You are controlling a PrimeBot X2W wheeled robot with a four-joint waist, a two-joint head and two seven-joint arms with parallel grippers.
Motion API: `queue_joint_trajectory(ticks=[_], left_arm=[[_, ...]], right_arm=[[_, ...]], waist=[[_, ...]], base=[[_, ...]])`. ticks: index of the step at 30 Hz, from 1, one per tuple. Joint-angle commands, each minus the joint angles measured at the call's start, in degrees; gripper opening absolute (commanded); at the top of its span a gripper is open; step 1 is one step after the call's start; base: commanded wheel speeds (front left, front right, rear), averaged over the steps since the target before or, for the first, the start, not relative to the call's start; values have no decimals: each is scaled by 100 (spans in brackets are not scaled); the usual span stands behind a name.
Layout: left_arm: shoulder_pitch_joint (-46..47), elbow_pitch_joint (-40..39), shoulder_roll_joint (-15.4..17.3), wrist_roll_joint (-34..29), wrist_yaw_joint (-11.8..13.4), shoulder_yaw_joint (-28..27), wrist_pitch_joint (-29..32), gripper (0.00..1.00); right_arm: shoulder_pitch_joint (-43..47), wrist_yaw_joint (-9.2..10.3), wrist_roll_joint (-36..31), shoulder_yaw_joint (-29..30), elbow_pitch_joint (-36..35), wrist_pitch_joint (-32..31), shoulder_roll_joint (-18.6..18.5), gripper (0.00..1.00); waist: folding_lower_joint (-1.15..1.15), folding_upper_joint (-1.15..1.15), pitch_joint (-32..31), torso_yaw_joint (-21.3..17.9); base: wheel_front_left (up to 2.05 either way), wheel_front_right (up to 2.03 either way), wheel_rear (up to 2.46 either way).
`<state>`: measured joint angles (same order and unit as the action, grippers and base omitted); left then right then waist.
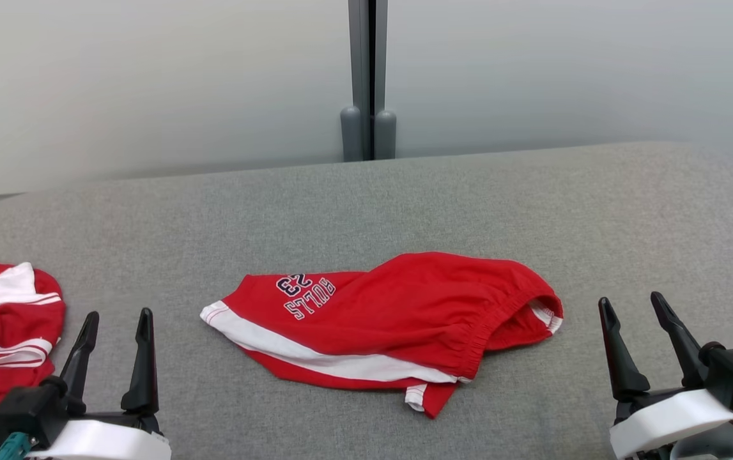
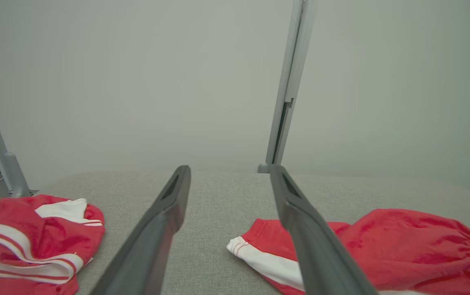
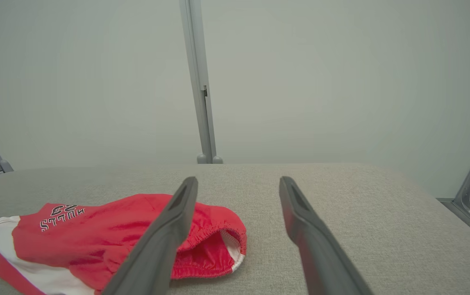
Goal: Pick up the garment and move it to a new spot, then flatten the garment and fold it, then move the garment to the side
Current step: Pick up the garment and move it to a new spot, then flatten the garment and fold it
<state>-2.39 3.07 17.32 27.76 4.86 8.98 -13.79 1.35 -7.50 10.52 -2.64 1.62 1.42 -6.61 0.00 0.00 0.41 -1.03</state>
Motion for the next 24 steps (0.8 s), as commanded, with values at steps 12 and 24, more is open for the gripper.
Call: queue_joint_trajectory(ticks=[12,24], left_arm=[[-270,-318,93,-59,182,76,191,100],[-171,-341,92,-91,247,132,221,100]], right_arm=[[189,2,19,46,-162,-129,-61,100],[104,1,-59,-140,-103,-278,-110,100]], waist=[[0,0,-135,6],[0,0,-111,104]], base=[[0,0,0],[0,0,0]])
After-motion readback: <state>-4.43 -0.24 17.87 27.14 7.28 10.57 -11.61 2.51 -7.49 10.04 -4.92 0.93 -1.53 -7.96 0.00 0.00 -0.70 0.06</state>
